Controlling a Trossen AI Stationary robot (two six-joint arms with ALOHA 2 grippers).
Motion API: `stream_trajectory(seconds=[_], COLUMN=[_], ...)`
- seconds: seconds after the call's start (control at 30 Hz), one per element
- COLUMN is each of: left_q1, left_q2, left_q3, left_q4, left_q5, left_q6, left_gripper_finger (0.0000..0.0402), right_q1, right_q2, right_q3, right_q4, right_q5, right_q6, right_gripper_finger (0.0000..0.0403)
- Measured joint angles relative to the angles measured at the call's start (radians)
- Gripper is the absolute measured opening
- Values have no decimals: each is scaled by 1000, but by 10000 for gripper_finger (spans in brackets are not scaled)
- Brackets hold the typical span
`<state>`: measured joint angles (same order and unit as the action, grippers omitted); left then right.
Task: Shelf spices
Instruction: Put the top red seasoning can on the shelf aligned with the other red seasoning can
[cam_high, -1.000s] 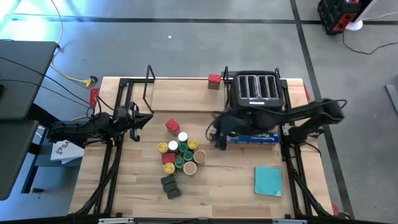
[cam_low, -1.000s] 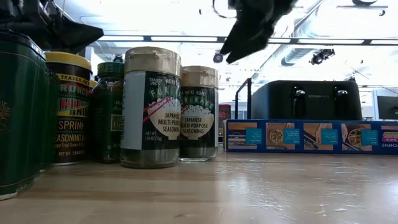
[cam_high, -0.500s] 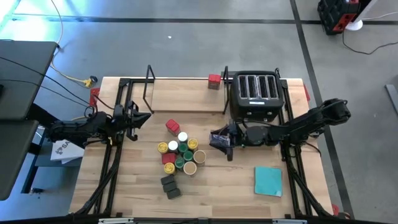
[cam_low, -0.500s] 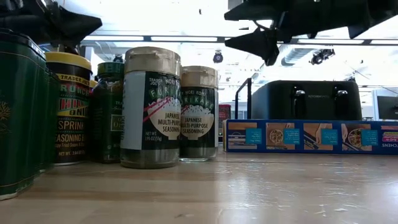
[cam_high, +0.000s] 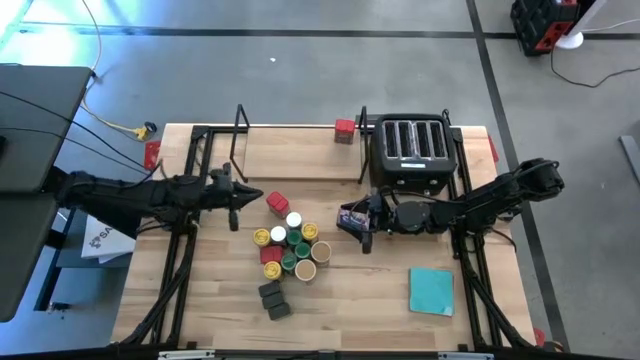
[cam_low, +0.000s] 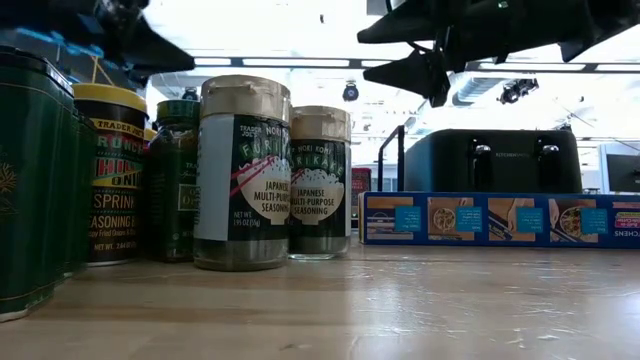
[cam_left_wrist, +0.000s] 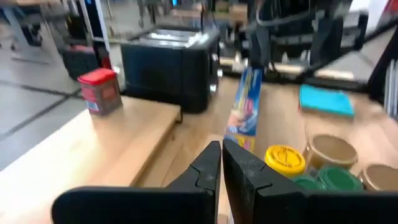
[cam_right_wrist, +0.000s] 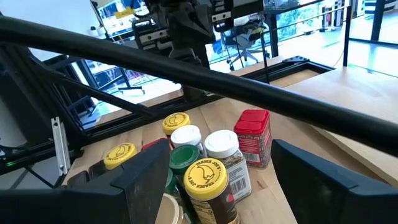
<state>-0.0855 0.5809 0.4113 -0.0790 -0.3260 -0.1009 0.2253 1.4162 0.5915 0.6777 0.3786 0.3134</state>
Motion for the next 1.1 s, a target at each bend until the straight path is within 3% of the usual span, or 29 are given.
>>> stream_trajectory(seconds=[0.23,0.57,0.97,1.1], left_q1=[-8,-8,-6,-7], left_q2=[170,246,237,236], left_q3=[147,339,373,373], left_q4=[-40,-303,-336,-336], left_q5=[1,0,5,72], left_q6=[17,41,113,159], left_gripper_finger=[15,56,140,147], right_q1=[0,0,1,7], right_q2=[0,0,0,0], right_q3=[1,1,2,2], right_q4=[0,-8,-8,-8], right_q5=[0,-3,-6,-13], right_q6=[0,0,52,45], right_gripper_finger=[275,275,275,275])
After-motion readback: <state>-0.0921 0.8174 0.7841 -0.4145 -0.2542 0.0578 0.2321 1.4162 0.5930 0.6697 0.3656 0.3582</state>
